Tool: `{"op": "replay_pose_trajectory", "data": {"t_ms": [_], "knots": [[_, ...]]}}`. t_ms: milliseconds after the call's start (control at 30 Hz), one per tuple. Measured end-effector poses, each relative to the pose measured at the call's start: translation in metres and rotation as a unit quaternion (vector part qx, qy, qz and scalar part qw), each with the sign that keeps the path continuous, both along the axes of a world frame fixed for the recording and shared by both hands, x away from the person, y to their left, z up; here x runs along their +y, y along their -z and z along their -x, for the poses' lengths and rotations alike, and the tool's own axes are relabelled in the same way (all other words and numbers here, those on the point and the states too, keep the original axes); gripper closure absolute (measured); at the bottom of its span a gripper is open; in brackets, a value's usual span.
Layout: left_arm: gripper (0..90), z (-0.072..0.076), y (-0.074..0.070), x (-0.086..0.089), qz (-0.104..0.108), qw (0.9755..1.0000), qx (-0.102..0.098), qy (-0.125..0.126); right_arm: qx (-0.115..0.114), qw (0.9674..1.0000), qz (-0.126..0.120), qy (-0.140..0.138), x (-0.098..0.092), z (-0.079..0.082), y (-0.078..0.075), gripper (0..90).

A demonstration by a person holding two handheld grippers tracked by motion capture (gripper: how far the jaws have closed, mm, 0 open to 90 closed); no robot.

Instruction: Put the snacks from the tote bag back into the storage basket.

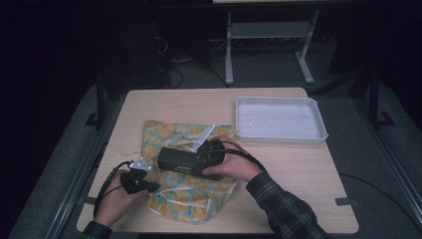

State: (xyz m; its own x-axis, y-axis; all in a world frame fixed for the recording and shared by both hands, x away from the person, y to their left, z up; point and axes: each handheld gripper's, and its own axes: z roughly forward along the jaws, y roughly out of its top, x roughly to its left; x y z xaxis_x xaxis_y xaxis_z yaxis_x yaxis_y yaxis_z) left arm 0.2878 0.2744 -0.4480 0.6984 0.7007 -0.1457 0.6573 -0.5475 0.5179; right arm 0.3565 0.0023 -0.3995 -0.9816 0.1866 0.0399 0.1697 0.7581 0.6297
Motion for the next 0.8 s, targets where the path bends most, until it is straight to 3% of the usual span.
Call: {"op": "replay_pose_trajectory", "data": {"t_ms": [433, 800], "knots": [[87.2, 0.0, 0.0, 0.0, 0.001, 1.0, 0.0, -0.001, 0.002, 0.9997, 0.008, 0.021, -0.019, 0.0, -0.023, 41.4], [87.2, 0.0, 0.0, 0.0, -0.001, 1.0, 0.0, 0.001, -0.012, 0.9991, 0.006, 0.041, -0.044, 0.0, -0.045, 41.4]]}}
